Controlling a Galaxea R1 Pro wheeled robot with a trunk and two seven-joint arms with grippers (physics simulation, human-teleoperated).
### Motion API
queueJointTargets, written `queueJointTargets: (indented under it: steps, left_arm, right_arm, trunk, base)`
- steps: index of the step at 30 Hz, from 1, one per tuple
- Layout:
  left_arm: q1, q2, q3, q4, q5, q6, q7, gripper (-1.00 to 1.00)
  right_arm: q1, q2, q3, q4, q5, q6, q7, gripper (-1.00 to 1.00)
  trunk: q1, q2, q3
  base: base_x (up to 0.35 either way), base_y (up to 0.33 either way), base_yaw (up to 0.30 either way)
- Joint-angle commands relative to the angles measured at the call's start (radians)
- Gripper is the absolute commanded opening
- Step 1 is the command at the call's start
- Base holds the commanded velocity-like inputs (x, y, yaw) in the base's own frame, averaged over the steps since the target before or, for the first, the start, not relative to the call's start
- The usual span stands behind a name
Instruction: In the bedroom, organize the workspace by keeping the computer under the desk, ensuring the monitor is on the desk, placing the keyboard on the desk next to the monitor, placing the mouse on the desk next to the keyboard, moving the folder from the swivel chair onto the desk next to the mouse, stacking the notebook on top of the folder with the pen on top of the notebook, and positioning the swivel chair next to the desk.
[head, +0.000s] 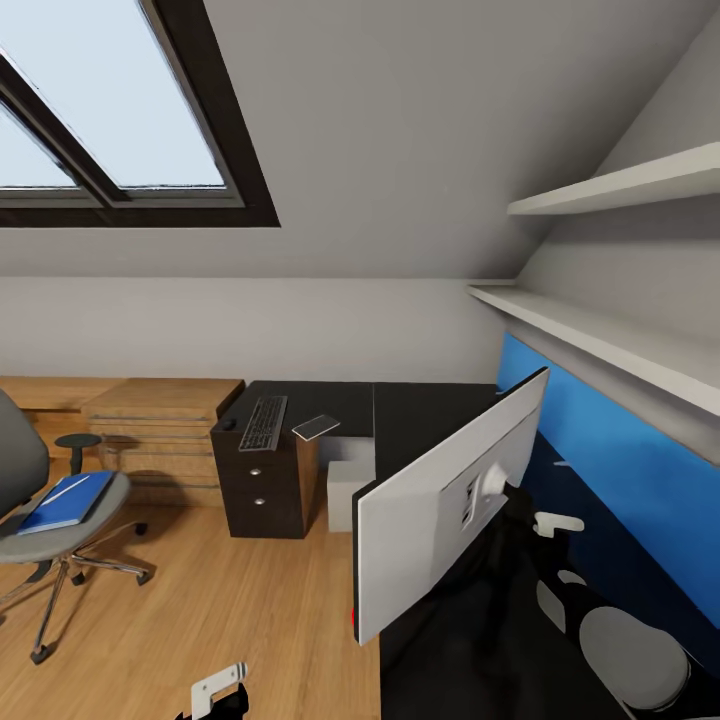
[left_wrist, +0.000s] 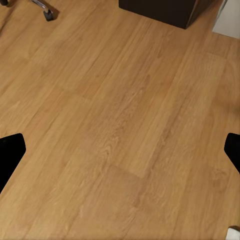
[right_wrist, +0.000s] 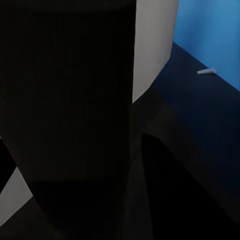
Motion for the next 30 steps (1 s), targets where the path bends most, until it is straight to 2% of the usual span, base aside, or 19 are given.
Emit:
queueJointTargets:
  steps: [1, 30]
  left_arm:
    - [-0.001, 0.0, -0.009, 0.001, 0.008, -0.004, 0.006, 1.0]
    - [-0.001, 0.002, -0.007, 0.001, 0.008, -0.004, 0.008, 1.0]
  right_arm:
    - [-0.001, 0.0, -0.011, 0.001, 0.005, -0.004, 0.006, -1.0]
    - [-0.001, 0.0, -0.011, 0.001, 0.005, -0.005, 0.007, -1.0]
  trunk:
    - [0.0, -0.001, -0.001]
    - [0.0, -0.001, -0.001]
  base:
    - [0.0, 0.0, 0.0]
    - [0.0, 0.0, 0.0]
